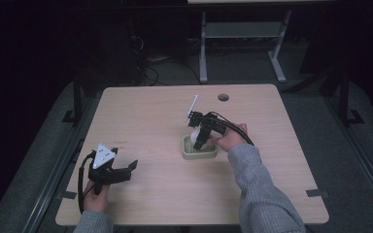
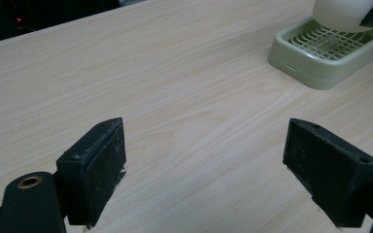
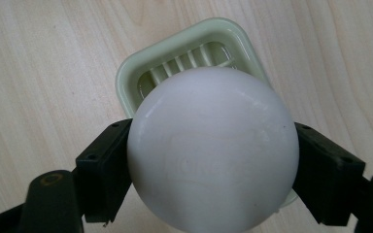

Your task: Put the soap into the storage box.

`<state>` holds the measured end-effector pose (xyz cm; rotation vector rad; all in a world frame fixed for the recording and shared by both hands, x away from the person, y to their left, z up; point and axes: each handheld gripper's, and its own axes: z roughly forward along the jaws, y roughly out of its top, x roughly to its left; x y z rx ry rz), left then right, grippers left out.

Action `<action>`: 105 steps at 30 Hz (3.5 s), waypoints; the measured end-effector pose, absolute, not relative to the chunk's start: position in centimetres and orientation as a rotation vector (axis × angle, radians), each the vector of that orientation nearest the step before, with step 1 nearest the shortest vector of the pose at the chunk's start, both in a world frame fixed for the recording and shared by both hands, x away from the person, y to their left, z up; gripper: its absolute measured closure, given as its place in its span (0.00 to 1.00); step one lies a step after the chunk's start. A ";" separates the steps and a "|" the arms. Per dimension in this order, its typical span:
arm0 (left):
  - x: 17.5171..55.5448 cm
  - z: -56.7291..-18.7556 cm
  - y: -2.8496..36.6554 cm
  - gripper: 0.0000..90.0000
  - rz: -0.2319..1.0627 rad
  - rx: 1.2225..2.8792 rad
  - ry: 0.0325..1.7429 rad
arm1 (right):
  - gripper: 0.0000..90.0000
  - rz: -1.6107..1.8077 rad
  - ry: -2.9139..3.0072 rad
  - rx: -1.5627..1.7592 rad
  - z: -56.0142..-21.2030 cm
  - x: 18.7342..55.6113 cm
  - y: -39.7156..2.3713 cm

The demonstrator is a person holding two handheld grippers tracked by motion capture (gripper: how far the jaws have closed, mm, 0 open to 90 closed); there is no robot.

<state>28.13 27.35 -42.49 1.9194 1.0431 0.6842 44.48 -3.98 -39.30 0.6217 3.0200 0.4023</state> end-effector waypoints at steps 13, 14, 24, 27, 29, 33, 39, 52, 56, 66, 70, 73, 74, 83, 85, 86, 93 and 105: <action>28.2 -42.5 27.3 0.17 0.683 1.924 1.036 | 0.24 0.368 3.023 0.628 -40.4 44.8 -3.5; 28.2 -42.5 27.3 0.17 0.683 1.924 1.036 | 0.24 0.368 3.023 0.627 -40.5 44.8 -3.4; 28.1 -42.5 27.3 0.17 0.685 1.917 1.037 | 0.24 0.355 3.026 0.628 -41.0 44.8 -3.3; 28.2 -42.5 27.3 0.17 0.682 1.916 1.040 | 0.24 0.356 3.025 0.632 -41.1 44.8 -3.2; 28.2 -42.5 27.3 0.17 0.682 1.912 1.040 | 0.24 0.358 3.023 0.634 -41.1 44.8 -3.2; 28.2 -42.5 27.3 0.17 0.682 1.919 1.035 | 0.24 0.347 3.023 0.640 -41.2 44.8 -3.2; 28.2 -42.5 27.3 0.17 0.684 1.919 1.033 | 0.24 0.348 3.018 0.647 -41.2 44.8 -3.1; 28.2 -42.5 27.2 0.17 0.683 1.916 1.035 | 0.24 0.339 3.031 0.669 -41.4 44.9 -3.2; 28.1 -42.5 27.2 0.17 0.687 1.914 1.036 | 0.24 0.345 3.033 0.677 -41.3 44.9 -3.3; 28.1 -42.5 27.2 0.17 0.684 1.914 1.034 | 0.21 0.388 3.021 0.699 -40.4 44.7 -3.9; 28.1 -42.4 27.2 0.17 0.689 1.912 1.035 | 0.20 0.406 3.013 0.710 -40.0 44.6 -4.1; 28.1 -42.5 27.3 0.17 0.686 1.912 1.036 | 0.21 0.423 3.007 0.717 -39.7 44.5 -4.4; 28.1 -42.4 27.3 0.17 0.686 1.912 1.037 | 0.21 0.419 3.005 0.713 -39.6 44.5 -4.5; 28.0 -42.4 27.3 0.17 0.691 1.925 1.033 | 0.22 0.461 2.995 0.721 -38.7 44.0 -5.3; 28.0 -42.4 27.3 0.17 0.690 1.919 1.034 | 0.22 0.462 2.993 0.720 -38.5 43.9 -5.5; 28.0 -42.4 27.3 0.17 0.690 1.919 1.035 | 0.21 0.464 2.994 0.725 -38.4 43.9 -5.6; 28.0 -42.4 27.2 0.17 0.693 1.918 1.035 | 0.21 0.485 2.988 0.727 -38.1 43.5 -6.1; 27.9 -42.3 27.3 0.17 0.696 1.909 1.039 | 0.22 0.528 2.982 0.763 -38.1 42.7 -7.6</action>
